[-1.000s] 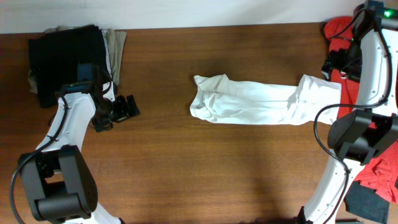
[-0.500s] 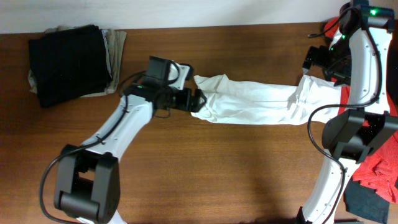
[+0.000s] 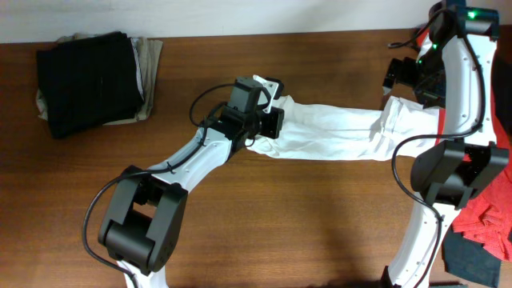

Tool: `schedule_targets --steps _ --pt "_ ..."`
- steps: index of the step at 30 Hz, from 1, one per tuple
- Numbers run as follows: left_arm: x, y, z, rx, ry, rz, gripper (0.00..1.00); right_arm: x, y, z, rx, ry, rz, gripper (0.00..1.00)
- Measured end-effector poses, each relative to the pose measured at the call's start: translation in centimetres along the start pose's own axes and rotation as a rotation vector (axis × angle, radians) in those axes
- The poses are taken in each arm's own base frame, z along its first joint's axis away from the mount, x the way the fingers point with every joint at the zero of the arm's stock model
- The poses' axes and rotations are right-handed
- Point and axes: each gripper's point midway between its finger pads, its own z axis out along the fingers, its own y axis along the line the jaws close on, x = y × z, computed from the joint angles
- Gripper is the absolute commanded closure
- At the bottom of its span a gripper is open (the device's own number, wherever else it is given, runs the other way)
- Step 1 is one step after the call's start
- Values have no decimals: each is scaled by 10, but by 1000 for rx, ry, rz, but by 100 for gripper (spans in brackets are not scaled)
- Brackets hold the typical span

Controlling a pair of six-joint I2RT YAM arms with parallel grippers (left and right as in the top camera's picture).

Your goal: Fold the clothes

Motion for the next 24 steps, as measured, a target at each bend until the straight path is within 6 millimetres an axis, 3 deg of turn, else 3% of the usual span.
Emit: schedule_targets --steps 3,7,12,16,24 --pt "9 6 10 -9 17 -26 99 1 5 0 0 1 -14 1" --pt "46 25 37 -38 107 -86 98 5 18 2 -1 6 -44 1" --pt "60 32 39 -68 157 -112 96 7 25 3 -1 8 -59 1" --pt "71 50 30 -124 218 -189 96 7 25 3 -1 8 -60 1" --pt "82 143 -29 -277 293 -514 98 13 28 3 -19 35 -60 1"
